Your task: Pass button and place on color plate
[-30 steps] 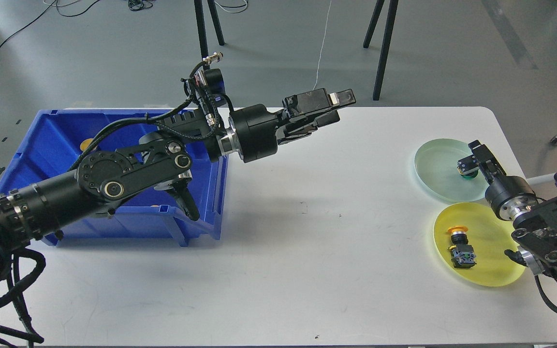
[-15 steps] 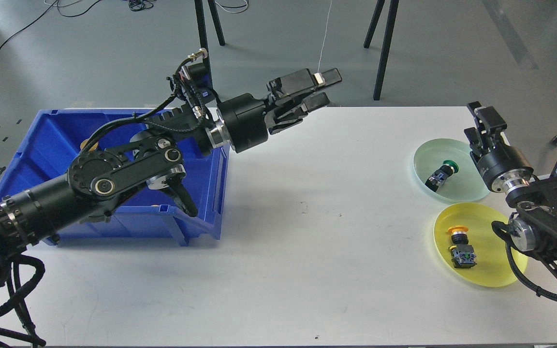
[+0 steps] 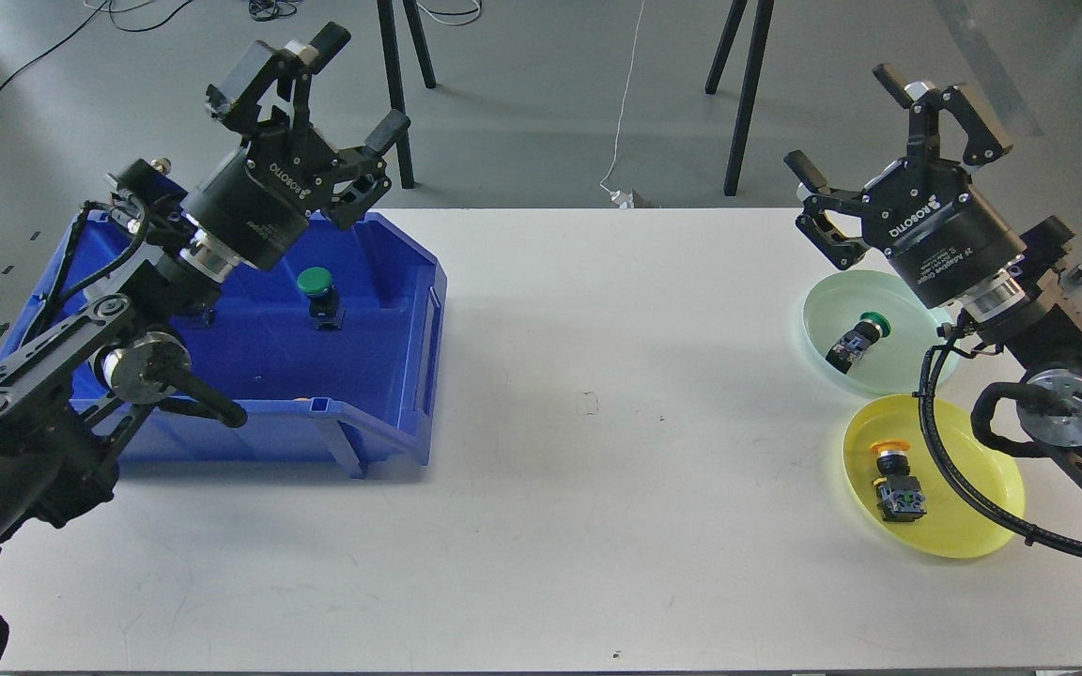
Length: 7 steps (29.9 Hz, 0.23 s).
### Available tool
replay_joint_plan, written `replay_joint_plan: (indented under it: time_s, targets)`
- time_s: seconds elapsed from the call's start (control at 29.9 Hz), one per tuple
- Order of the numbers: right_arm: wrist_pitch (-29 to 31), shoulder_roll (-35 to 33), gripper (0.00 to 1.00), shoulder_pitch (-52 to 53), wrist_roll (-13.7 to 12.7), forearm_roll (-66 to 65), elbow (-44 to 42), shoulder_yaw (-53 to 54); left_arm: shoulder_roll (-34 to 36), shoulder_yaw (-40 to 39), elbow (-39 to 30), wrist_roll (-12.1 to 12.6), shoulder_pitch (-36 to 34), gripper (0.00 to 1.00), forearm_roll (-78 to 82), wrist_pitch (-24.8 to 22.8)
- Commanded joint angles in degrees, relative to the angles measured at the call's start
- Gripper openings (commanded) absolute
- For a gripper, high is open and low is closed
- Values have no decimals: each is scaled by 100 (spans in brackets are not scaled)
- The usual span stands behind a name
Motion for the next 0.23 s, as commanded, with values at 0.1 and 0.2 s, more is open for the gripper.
replay_joint_plan:
  time_s: [0.1, 0.2]
  targets:
    - [4, 69, 99, -13, 0, 13, 53, 238, -43, -98, -53, 0, 118, 99, -21, -3]
    - [4, 69, 99, -13, 0, 13, 62, 352, -218, -63, -53, 0, 83, 99, -13, -3]
